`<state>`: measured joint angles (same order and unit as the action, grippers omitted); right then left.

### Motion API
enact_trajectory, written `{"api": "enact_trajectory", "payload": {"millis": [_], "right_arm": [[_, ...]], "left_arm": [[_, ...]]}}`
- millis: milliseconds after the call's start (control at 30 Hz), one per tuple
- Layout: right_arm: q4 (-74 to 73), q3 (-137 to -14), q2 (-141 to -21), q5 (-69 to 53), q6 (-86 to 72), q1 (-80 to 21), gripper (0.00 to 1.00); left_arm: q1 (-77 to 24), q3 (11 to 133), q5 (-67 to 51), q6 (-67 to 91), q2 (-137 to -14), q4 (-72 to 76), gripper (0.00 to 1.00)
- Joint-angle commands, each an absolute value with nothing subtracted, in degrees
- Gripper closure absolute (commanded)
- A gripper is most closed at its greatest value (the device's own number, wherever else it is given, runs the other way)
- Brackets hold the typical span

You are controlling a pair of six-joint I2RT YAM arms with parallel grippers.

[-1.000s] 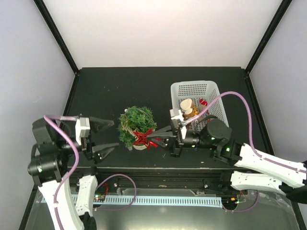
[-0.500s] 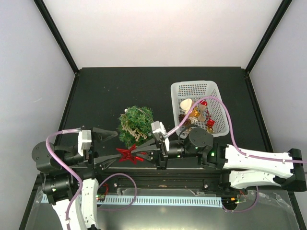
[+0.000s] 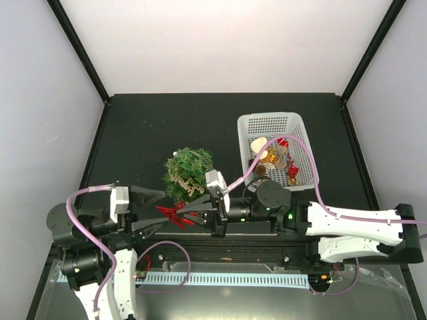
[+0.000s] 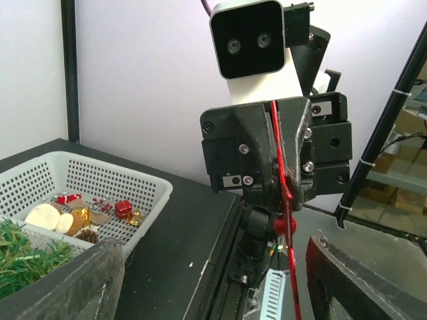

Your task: Decorate the small christmas tree

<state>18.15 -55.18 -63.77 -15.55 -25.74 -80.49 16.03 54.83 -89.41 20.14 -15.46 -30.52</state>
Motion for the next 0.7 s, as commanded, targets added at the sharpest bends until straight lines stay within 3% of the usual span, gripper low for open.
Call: {"api": "enact_trajectory", "payload": {"millis": [0, 100, 267, 433, 567, 667], "right_arm": [[21.7, -57.1, -64.5, -12.1, -24.5, -80.9, 0.99], [21.9, -58.1, -66.0, -12.7, -24.6, -80.9, 0.99], [22.8, -58.2, -66.9, -12.9, -25.0, -80.9, 0.99], [23.1, -58.1, -67.2, -12.8, -25.0, -80.9, 0.99], [22.4, -58.1, -67.2, -12.2, -24.8, -80.9, 0.97], [20.4, -58.2, -66.5, -10.6, -24.2, -80.9, 0.84]], "left_arm": [[16.0, 54.5, -96.0, 18.1, -14.2, -34.8, 0.27], [16.0, 54.5, -95.0, 17.5, -14.1, -35.5, 0.37], [16.1, 54.4, -94.5, 16.1, -14.1, -37.1, 0.62], [16.0, 53.9, -94.7, 15.7, -14.0, -37.7, 0.98], [16.0, 54.2, -95.4, 17.2, -14.1, -35.0, 0.98], [16.0, 53.3, -96.8, 29.4, -14.4, -19.2, 0.98]]}}
